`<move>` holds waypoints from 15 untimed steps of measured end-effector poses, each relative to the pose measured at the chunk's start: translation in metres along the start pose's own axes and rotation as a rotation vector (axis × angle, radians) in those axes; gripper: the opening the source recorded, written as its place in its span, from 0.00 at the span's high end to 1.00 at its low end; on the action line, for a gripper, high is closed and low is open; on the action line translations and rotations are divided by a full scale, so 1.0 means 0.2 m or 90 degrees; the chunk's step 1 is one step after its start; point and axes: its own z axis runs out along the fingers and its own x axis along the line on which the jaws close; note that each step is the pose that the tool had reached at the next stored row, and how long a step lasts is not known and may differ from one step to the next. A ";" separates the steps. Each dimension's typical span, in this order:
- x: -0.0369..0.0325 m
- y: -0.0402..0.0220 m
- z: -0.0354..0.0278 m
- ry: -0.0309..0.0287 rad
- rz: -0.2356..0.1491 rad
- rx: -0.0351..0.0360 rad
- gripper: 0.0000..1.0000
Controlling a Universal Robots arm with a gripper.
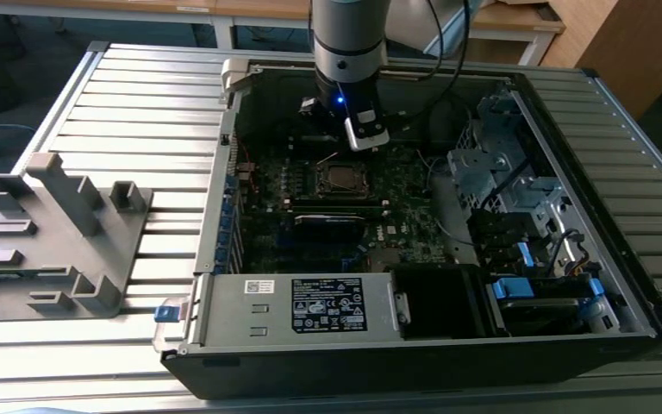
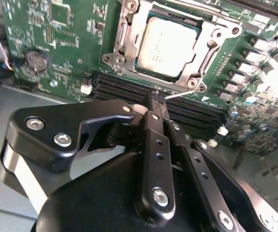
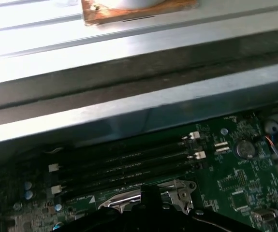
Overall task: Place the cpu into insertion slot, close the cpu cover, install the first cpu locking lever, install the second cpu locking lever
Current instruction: 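Install the first cpu locking lever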
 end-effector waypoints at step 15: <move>0.006 0.016 0.005 -0.0008 0.004 -0.0004 0.90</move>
